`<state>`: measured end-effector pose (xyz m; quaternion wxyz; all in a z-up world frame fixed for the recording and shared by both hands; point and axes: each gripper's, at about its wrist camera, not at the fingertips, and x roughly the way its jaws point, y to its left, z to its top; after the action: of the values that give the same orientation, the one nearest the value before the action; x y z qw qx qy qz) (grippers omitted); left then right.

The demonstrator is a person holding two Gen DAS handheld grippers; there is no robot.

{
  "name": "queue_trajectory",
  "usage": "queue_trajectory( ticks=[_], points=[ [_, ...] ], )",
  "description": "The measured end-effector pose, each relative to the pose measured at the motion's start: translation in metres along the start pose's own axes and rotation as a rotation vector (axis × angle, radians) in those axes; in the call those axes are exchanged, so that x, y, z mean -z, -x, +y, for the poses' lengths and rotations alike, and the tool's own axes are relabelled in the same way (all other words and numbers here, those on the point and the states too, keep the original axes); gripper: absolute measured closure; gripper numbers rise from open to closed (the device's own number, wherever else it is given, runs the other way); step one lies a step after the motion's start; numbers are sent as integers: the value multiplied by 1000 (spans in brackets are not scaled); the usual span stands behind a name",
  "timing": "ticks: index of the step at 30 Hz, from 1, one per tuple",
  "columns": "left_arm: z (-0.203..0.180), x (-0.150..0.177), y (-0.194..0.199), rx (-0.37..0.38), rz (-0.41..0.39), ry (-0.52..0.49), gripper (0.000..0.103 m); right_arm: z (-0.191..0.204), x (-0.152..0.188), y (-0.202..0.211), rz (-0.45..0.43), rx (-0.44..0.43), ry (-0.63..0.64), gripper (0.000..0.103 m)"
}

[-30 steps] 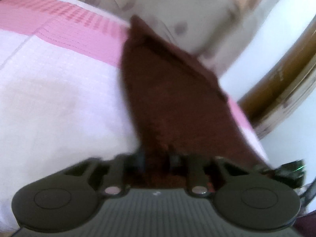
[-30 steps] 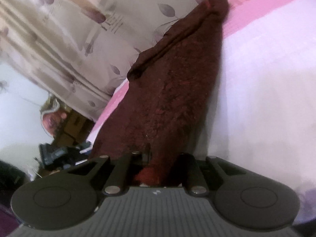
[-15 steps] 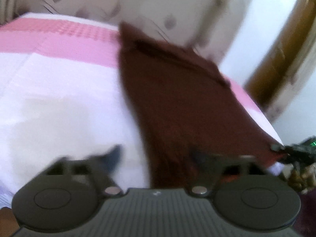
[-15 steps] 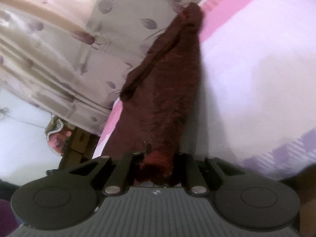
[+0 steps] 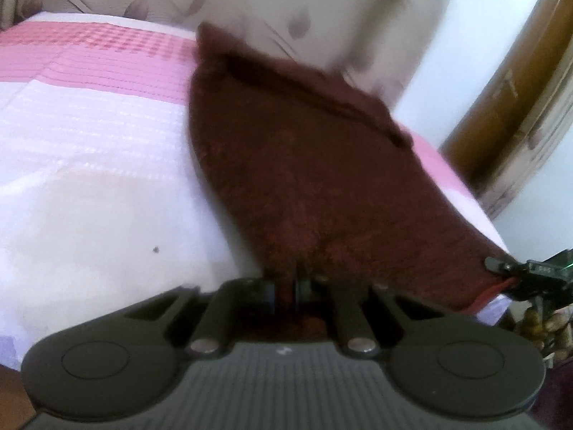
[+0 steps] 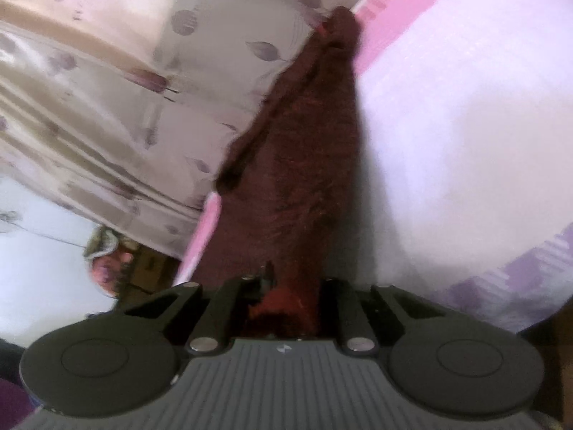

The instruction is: Fold small clothes

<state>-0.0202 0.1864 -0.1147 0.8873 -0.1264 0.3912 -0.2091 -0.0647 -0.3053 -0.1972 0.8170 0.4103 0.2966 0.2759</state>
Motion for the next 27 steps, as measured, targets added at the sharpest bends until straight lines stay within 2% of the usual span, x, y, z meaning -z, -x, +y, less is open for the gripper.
queue_trajectory(
  ticks=[4, 12, 17, 27],
  points=[
    [-12, 1, -1, -75, -19, -35, 94, 0, 2, -4, 30, 85, 81, 87],
    [-42, 8, -10, -222, -30, -162, 93, 8, 6, -5, 21, 119, 163, 87],
    [-49, 8, -15, -257, -33, -199, 93, 10, 9, -2, 15, 122, 174, 87],
    [-54, 9, -16, -273, -39, -215, 93, 13, 11, 0, 3, 132, 194, 87]
  ],
)
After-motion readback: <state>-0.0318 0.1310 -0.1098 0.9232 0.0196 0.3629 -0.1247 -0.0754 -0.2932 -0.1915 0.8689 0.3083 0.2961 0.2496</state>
